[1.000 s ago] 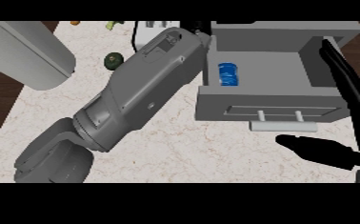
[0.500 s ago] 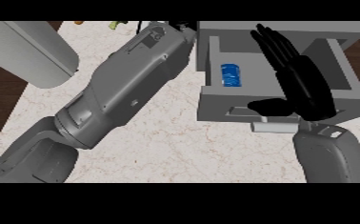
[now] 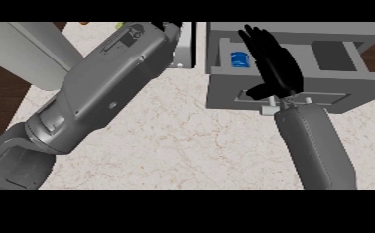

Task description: Pick up the can, place it into the drawer and close the drawer

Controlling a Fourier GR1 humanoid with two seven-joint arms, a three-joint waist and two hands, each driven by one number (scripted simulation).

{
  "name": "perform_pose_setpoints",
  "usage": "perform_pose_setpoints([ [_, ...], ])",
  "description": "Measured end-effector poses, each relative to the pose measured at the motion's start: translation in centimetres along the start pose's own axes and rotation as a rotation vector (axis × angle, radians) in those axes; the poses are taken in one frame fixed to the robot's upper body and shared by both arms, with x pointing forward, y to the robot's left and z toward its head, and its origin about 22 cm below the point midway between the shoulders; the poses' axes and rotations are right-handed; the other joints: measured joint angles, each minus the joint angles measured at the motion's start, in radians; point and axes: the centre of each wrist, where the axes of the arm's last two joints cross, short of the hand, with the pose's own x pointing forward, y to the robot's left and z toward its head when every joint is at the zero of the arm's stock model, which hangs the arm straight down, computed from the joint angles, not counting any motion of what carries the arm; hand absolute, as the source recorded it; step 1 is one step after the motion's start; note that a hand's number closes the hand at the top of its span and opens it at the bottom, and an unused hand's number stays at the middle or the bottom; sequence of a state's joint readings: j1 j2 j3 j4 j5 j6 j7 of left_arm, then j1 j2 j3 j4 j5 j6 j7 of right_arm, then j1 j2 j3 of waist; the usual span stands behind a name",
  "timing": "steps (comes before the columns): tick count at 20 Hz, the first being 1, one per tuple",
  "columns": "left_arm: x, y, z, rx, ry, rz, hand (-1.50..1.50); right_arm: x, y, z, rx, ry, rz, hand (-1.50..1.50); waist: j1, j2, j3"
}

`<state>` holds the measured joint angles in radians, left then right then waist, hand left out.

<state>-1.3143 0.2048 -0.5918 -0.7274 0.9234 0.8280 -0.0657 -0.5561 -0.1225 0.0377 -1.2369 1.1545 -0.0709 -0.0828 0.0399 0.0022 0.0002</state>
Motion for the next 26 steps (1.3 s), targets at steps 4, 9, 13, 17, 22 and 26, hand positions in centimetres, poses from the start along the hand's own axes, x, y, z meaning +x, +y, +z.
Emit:
perform_pose_setpoints([
  [4,0.5,1.2,0.0,-0.001,0.000,-0.003,-1.50,-1.2,1.8,-1.5,-0.002,0.024,0.063,-1.50,0.005,-0.003,-0.004],
  [9,0.5,3.5,-0.1,0.014,-0.002,-0.004,-1.50,-2.2,2.8,-3.0,-0.039,0.030,0.122,-1.50,0.010,-0.009,-0.012],
  [13,0.6,4.1,0.2,0.009,-0.005,-0.005,-1.50,-2.9,3.4,-3.8,-0.080,0.030,0.157,-1.50,0.015,-0.010,-0.016],
  [17,0.8,5.2,0.3,0.014,-0.011,-0.005,-1.50,-3.5,3.5,-4.7,-0.113,0.046,0.172,-1.50,0.021,-0.007,-0.015],
  [22,1.7,5.2,0.8,0.004,-0.014,0.007,-1.50,-4.0,3.6,-5.7,-0.147,0.071,0.187,-1.50,0.031,0.003,-0.010],
  [26,2.0,6.3,1.0,0.006,-0.018,-0.004,-1.50,-4.3,3.2,-6.4,-0.173,0.095,0.194,-1.50,0.039,0.013,-0.003],
])
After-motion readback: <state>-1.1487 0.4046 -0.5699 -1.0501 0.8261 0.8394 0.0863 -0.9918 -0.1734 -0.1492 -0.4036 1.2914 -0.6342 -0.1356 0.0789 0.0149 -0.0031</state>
